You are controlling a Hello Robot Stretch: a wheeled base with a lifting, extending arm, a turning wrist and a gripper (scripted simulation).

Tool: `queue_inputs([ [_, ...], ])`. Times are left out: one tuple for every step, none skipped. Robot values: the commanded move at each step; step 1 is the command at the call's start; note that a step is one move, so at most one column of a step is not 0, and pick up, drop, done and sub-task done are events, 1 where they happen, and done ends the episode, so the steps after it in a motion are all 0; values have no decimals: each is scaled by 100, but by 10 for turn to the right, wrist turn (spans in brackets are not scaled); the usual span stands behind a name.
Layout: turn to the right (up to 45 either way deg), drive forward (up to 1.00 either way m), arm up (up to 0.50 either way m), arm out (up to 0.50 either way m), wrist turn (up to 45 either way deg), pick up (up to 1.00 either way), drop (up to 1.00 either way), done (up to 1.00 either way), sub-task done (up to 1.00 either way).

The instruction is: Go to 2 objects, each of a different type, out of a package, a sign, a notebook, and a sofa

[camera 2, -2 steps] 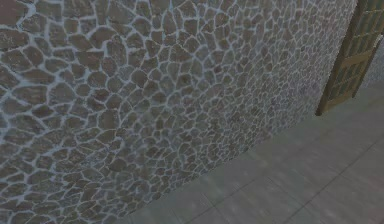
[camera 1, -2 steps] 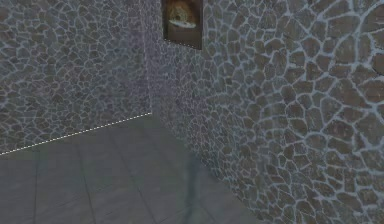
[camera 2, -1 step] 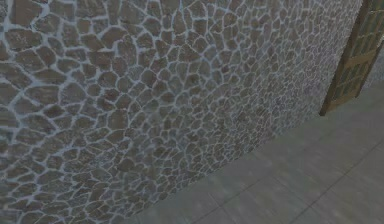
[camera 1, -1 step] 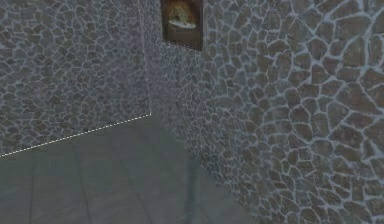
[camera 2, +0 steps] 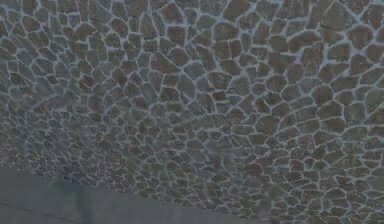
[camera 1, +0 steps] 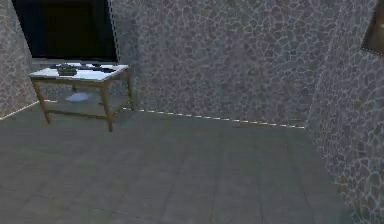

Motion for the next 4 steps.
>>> queue_inputs([
  [-420,0,0,0,0,0,0,0,0],
  [0,55,0,0,0,0,0,0,0],
  [-330,0,0,0,0,0,0,0,0],
  [0,100,0,0,0,0,0,0,0],
])
